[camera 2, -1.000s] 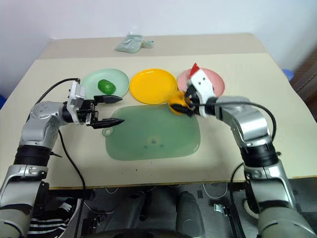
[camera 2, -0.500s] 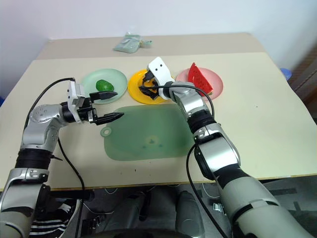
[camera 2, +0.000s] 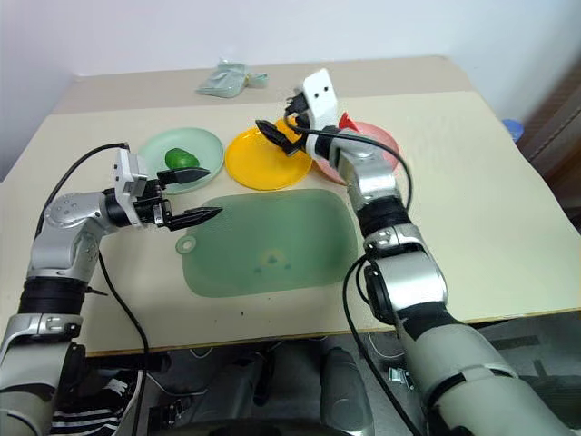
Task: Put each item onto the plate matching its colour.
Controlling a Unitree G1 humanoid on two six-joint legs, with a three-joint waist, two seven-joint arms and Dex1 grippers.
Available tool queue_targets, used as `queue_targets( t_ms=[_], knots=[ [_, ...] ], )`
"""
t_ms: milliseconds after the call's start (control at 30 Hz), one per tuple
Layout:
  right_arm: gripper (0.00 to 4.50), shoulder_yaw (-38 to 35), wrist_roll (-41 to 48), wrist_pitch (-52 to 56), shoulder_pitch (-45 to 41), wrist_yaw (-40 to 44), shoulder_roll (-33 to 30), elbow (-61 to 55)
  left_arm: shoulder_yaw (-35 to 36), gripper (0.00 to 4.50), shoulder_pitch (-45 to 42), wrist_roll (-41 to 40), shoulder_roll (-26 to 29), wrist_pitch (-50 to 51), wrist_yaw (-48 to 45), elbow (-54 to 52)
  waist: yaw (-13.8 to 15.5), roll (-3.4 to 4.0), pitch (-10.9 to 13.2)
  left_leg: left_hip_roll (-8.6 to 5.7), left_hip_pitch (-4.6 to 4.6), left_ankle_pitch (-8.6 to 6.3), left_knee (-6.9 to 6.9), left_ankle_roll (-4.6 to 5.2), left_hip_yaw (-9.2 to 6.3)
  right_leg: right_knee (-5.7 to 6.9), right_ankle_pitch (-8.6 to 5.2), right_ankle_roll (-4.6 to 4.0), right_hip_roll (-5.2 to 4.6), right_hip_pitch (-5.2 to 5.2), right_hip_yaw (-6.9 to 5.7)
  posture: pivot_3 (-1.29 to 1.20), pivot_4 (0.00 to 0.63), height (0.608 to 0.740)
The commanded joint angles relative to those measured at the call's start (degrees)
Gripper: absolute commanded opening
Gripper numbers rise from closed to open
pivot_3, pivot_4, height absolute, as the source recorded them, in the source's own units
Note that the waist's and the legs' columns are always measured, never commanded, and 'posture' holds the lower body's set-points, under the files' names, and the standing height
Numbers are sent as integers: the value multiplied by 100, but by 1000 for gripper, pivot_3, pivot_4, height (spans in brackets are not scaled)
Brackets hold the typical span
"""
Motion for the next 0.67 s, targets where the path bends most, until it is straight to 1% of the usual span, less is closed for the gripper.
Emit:
queue_targets(
  t_ms=[33,67,100,200,300,367,433,500,600,667],
  knots=[
    [4460,-7,499,834,970,393,-543,-2290,152,4500,-151,-138,104,-99,-195,57,37,0,0,0,0,0,1,0,1,-1,0,0,-1,0,0,0,150,740],
    [4460,3,615,1079,1462,554,-864,-3025,141,4500,-192,-168,105,-36,-256,69,83,0,0,0,0,0,2,1,2,0,0,0,-1,-1,1,0,150,740],
    [4460,28,694,1283,1767,614,-1061,-3512,148,4500,-233,-185,119,-5,-325,118,102,0,0,0,-2,0,2,1,2,0,0,0,-1,-2,1,0,150,740],
    [4460,-280,1030,1598,2815,697,-1683,-4881,161,4500,-309,-283,208,94,-598,114,108,0,0,2,-2,-1,8,1,5,1,0,0,-2,1,1,0,150,740],
    [4460,-507,1169,1475,3614,816,-2069,-5644,206,4500,-362,-293,286,50,-740,214,101,-1,-1,12,0,-2,13,2,14,-4,-1,0,-2,5,1,0,150,740],
    [4460,-644,1355,1538,4214,1063,-2376,-6039,222,4500,-347,-334,351,131,-817,186,131,-1,-2,17,0,-2,14,3,22,-10,-1,0,-2,6,3,0,150,740],
    [4460,-793,1734,1752,4704,1372,-2685,-6295,215,4500,-315,-326,395,150,-841,139,148,-2,-2,17,-1,-5,18,8,22,-14,-2,-1,-2,11,2,0,150,740],
    [4460,-762,1571,1548,4981,1438,-2891,-6366,192,4500,-280,-288,423,176,-823,125,156,-2,-2,16,-1,-8,26,13,28,-15,-2,0,-7,15,2,0,150,740],
    [4460,-698,1737,1696,4783,1344,-2860,-6083,160,4500,-269,-279,452,210,-859,96,146,-3,-3,17,0,-9,35,13,34,-17,-2,0,-9,21,2,0,150,740],
    [4460,-626,1670,1610,4648,1289,-2829,-5999,150,4500,-278,-289,468,253,-885,77,150,-3,-3,18,1,-9,36,13,34,-16,-7,-9,-10,22,2,0,150,740]
  ],
)
